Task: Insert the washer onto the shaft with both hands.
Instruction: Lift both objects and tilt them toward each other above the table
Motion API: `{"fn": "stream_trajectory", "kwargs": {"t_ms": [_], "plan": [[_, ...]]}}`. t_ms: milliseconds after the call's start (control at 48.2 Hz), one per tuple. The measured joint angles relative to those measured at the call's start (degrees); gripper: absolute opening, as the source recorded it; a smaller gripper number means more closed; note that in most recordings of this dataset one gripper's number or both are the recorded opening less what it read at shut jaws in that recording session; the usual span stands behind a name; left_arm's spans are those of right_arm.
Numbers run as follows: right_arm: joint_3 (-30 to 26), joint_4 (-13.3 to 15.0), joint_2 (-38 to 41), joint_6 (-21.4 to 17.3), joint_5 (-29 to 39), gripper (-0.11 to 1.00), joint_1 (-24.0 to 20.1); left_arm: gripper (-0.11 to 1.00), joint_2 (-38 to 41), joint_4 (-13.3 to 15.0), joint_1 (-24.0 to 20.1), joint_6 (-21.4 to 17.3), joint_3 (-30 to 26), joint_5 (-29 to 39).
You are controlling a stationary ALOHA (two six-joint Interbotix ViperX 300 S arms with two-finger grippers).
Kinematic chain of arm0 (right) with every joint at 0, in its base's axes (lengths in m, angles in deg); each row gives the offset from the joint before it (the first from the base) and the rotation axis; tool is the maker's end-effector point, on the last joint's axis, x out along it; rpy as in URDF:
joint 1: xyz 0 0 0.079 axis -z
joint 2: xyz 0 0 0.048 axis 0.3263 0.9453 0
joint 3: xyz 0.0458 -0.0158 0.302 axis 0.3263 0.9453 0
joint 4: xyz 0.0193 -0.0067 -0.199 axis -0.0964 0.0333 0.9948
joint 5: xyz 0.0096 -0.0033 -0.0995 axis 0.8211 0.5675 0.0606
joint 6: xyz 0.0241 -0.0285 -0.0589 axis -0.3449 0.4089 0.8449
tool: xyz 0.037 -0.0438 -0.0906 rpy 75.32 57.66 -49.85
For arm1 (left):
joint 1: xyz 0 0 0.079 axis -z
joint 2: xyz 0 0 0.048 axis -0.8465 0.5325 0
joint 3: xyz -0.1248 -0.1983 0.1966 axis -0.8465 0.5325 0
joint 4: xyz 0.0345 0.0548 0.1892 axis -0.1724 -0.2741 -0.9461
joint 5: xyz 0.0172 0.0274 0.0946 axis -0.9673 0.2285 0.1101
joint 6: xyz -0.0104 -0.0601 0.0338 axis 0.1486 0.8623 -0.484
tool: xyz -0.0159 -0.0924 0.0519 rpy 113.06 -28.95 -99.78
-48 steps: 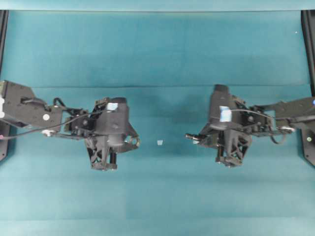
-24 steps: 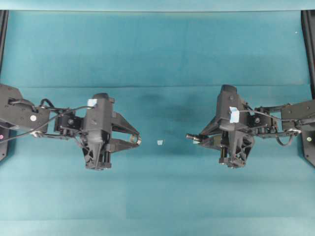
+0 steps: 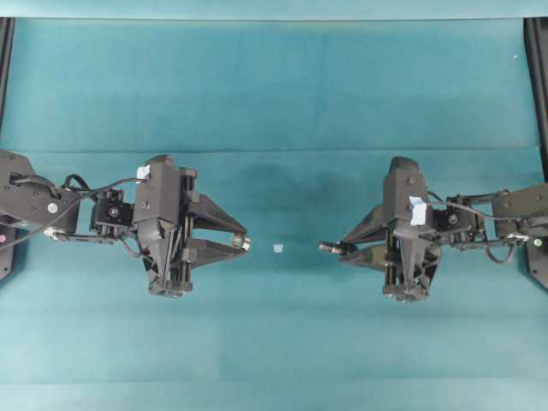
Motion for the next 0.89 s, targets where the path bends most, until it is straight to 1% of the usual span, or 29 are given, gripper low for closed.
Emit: {"fn": "stream_trajectory", "kwargs": {"t_ms": [270, 560, 892], "plan": [[0.00, 0.26, 2.29, 0.00, -4.04, -0.01, -1.32, 0.35, 0.53, 0.09, 0.44, 0.88, -0.18, -1.23], [-0.09, 0.26, 3.78, -0.09, -9.76, -0.01, -1.58, 0.35, 2.29, 0.00, 1.23, 1.67, -1.58, -3.25], [-0.35, 0.26, 4.66, 0.00, -12.30, -0.01, -1.85, 0.35, 4.66, 0.00, 1.32, 1.67, -3.78, -4.31]]}}
